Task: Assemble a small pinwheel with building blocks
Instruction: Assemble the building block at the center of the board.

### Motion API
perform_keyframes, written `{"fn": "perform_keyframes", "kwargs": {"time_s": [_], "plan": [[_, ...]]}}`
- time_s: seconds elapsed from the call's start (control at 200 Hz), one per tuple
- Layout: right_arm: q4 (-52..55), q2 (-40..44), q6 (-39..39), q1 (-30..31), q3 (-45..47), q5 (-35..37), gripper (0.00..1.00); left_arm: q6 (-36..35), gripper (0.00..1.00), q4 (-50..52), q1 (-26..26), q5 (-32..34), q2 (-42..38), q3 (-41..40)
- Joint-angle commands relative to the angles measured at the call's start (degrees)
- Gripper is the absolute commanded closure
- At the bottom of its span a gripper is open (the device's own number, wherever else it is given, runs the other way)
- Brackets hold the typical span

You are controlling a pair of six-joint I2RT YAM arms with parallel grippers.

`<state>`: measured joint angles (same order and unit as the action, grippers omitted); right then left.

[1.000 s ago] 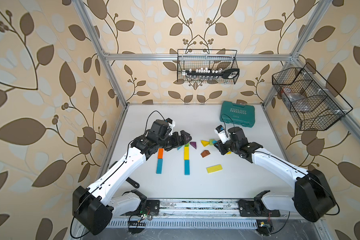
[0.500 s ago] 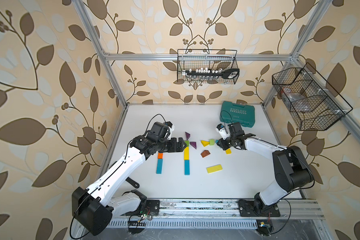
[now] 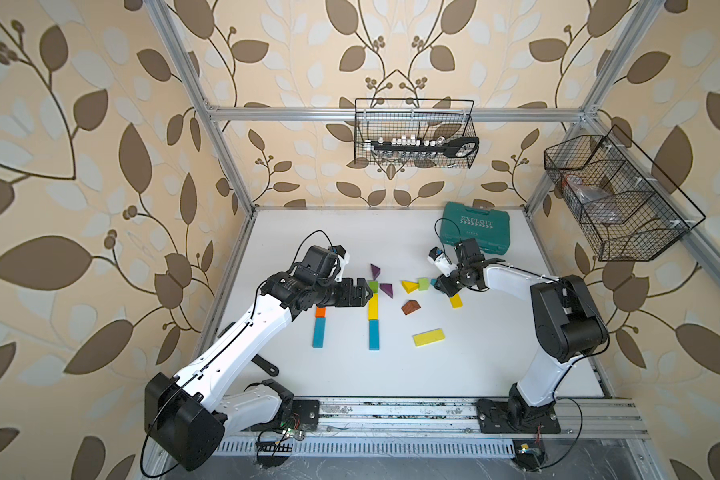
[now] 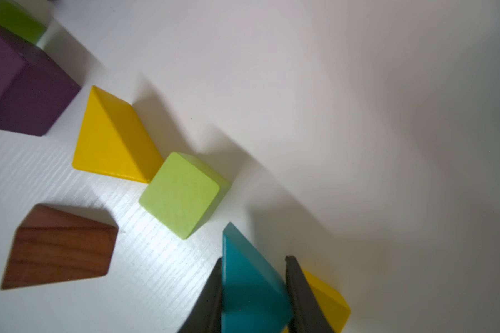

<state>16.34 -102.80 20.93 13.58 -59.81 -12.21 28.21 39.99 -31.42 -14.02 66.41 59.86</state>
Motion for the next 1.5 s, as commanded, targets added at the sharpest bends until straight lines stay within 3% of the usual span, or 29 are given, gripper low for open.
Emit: {"fn": "perform_keyframes", "kwargs": {"time_s": [0.0, 0.325, 0.415, 0.685, 1.175, 1.285, 1.4, 1.495], "plan": [[0.63, -1.48, 2.25, -0.22, -1.44, -1.92, 0.93, -2.05, 0.01, 0.47, 0.62, -0.66, -0.54, -0.28], [1.69, -4.51, 3.06, -0.61, -3.37, -3.62, 0.81, -1.93, 0.01, 0.18, 0.73, -1.3, 0.56, -0.62], [2.03, -4.84, 3.08, -0.6, -3.71, -3.38, 0.68, -1.86, 0.01, 0.09, 0.75, -1.43, 0.65, -0.7], [2.17, -4.45, 2.9, -0.64, -3.74, -2.3, 0.53, -1.69, 0.01, 0.27, 0.81, -2.1, 1.17, -0.35], [4.47, 1.6, 0.28, -1.83, -3.62, 0.23, 0.4, -4.56, 0.01, 1.98, 0.08, -4.3, 6.46, 2.48], [5.33, 3.11, -1.2, -1.74, -3.82, 1.25, 0.39, -5.6, 0.01, 3.55, -2.98, -0.2, 9.36, 4.62], [5.6, 9.3, -7.37, -2.01, -2.52, 3.29, 0.36, -8.06, 0.04, 8.07, -10.33, 9.12, 17.4, 10.59], [5.82, 16.54, -19.46, -4.49, -0.87, 3.08, 0.12, -10.52, 0.11, 11.42, -15.56, 13.11, 26.47, 17.16]]}}
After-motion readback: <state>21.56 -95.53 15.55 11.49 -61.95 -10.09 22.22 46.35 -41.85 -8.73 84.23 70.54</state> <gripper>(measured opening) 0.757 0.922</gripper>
